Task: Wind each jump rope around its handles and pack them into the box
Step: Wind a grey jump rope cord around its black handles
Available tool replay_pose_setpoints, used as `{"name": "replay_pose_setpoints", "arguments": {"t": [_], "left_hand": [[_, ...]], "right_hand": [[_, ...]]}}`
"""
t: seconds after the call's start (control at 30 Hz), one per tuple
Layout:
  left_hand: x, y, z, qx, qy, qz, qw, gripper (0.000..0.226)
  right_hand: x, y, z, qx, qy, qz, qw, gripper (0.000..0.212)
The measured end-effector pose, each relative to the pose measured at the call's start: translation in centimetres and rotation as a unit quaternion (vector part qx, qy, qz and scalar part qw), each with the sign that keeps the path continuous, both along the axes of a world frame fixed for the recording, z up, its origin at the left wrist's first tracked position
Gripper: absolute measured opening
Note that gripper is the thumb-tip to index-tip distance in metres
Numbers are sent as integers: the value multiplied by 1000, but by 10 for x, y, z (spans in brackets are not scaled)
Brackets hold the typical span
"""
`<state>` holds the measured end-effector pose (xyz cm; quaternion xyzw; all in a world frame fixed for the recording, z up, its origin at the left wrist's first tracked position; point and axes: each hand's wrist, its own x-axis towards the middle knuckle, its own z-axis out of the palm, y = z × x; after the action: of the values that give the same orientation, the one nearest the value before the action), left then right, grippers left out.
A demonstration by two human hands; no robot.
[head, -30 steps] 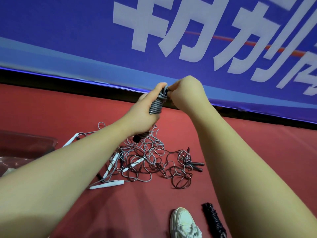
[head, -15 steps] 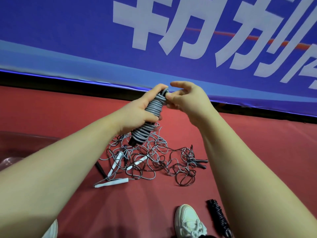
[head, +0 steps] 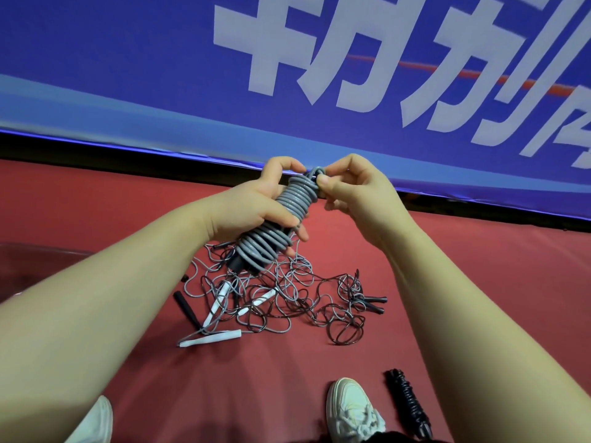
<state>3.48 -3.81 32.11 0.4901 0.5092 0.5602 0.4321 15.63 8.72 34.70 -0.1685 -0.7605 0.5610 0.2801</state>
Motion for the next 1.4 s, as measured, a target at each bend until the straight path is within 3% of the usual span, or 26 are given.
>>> {"name": "replay_pose_setpoints", "arguments": {"t": [0.13,0.33,0.53,0.63,0.77,0.87,0.93,1.0,1.1,1.27,1.4], "left_hand": [[5,-2,4,3,-5,-22,1000,56],[9,-2,10,8,15,4,1000,51],[-5,3,-3,-42,60,66,995,46],[-11,2,-8,-54,55,76,994,36],[-13,-2,-12,-58,64,62,994,29],[-19,-11,-16,-80,81,19,993,32],[-19,-19,-17,-88,116,2,989,43],[-17,-25,-20,-95,169,11,981,68],[-10,-29,-24,-113,160,1,981,66],[14,-28,-18,-132,159,-9,978,69],[47,-11,-1,-112,72,-39,990,39]], "right_hand": [[5,0,-4,26,22,9,999,17],[-8,-7,-12,-69,133,14,989,14],[-7,-5,-19,-16,114,-21,993,22],[-6,0,-15,-20,105,5,994,21],[4,8,-9,47,30,55,997,28],[18,13,-4,62,-29,129,989,23],[26,14,-2,-3,-50,181,982,22],[33,11,1,-21,-76,189,979,30],[41,3,4,15,-111,182,977,24],[59,-2,6,15,-63,154,986,19],[70,8,15,-33,-20,85,996,21]]}}
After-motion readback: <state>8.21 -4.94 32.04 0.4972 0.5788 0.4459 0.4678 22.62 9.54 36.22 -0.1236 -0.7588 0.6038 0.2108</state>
